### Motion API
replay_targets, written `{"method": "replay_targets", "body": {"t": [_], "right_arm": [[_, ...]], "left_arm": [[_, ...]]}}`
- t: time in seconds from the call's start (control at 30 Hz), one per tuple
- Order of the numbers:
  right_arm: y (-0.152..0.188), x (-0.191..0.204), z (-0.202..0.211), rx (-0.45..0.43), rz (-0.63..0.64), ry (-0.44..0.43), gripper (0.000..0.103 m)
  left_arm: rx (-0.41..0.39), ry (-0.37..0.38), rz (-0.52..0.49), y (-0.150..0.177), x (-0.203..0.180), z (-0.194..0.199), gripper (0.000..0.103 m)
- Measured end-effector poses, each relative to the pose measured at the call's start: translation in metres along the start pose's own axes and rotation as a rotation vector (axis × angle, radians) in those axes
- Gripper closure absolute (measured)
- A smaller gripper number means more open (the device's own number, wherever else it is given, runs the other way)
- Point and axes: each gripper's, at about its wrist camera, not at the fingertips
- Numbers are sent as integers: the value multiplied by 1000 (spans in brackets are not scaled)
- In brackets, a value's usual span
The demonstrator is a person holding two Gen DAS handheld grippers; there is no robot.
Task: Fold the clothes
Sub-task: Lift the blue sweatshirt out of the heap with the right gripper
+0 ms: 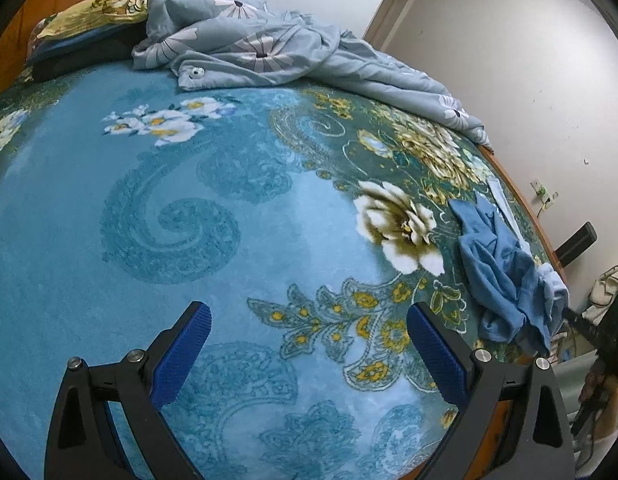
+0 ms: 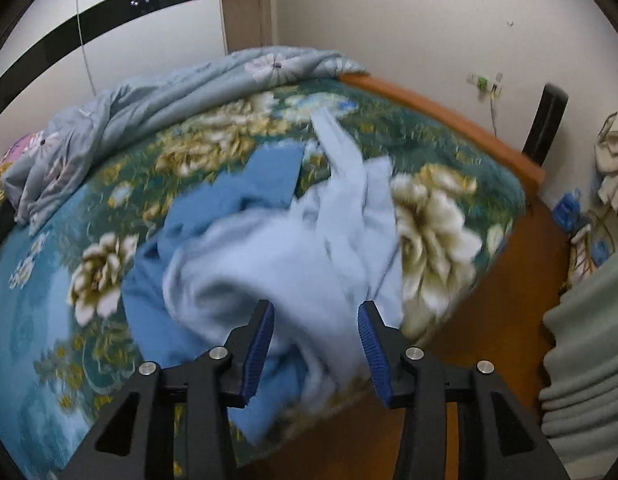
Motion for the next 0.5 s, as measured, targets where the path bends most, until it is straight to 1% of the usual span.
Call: {"method": "replay_targets", "body": {"t": [0.17, 0.23, 0.3, 0.33, 0.43, 0.5], "right_arm": [[17, 43, 5, -18, 141, -99, 56], [19, 64, -4, -1, 218, -110, 55], [19, 82, -16, 18, 288, -94, 55], [19, 89, -23, 28, 318, -73, 55], [18, 98, -42, 64, 385, 38, 55], [20, 99, -51, 94, 404, 77, 55]], "left_arm": [[23, -3, -27, 8, -9, -8, 5], [31, -4, -35, 11, -13, -10, 5], [38, -6, -43, 12, -14, -11, 5], [40, -7, -47, 13, -14, -11, 5], [35, -18, -45, 12, -10, -9, 5], [38, -23, -26, 9, -4, -11, 5]]}}
Point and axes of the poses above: each gripper's, at about its wrist camera, not at the fingertips, and z roughly against the way its jaws point, x to its left, y to its underside, and after that the axes turned 15 degrees about z, right-handed
